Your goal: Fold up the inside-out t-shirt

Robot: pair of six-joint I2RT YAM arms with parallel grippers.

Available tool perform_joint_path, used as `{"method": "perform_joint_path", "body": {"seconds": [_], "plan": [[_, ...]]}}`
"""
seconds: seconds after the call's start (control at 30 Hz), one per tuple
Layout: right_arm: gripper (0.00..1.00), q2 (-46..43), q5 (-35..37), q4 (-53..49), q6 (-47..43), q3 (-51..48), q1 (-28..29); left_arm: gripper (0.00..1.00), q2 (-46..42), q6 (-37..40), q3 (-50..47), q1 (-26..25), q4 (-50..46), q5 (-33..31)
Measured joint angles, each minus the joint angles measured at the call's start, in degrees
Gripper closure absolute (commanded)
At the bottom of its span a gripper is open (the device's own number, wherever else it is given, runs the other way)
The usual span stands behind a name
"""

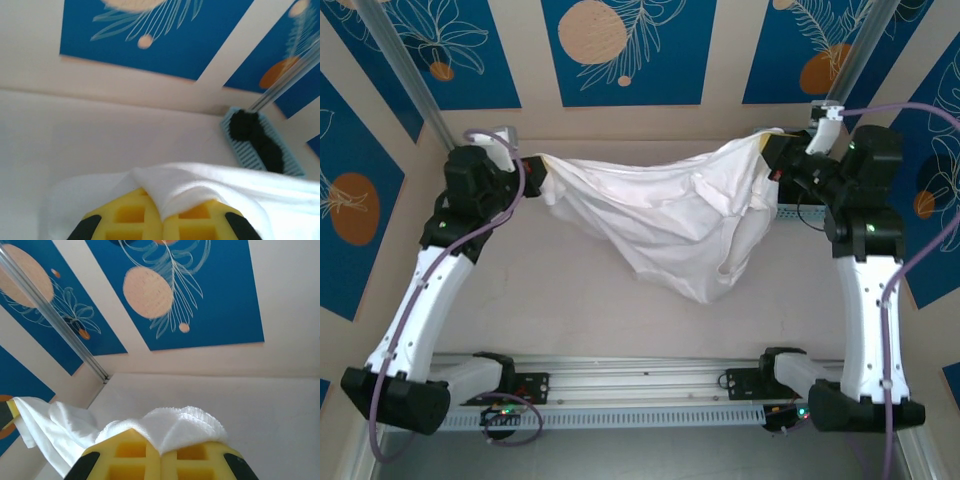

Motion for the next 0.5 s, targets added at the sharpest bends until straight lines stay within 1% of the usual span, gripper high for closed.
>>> {"method": "perform_joint_path", "body": {"seconds": [0.1, 0.2, 0.3, 0.37, 0.43, 0.5], "plan": [[0.95, 8.22, -0.5, 3.34, 1.36, -3.13, 0.87, 1.0, 3.69, 1.44, -2.86, 0.02, -0.31, -1.6], [0.88, 21.2, -0.35, 5.31, 2.1, -4.07, 2.45, 1.0, 7.39, 1.92, -6.69, 0.04, -0.24, -2.73], [0.74, 35.32, 1.68, 3.89, 1.36, -2.58, 4.22, 1.0, 10.62, 1.97, -10.56, 0.04, 0.22, -2.93], [0.65, 43.43, 4.92, 2.27, 0.13, -0.79, 5.22, 1.0, 12.15, 1.9, -13.25, 0.04, 0.81, -2.84], [0.59, 46.47, 8.2, 0.24, -1.05, -0.9, 6.25, 1.0, 13.27, 1.79, -14.91, 0.04, 1.64, -2.49], [0.54, 46.12, 11.13, -1.27, -1.99, -1.73, 7.23, 1.0, 13.77, 1.44, -15.87, 0.04, 2.43, -2.19]]}}
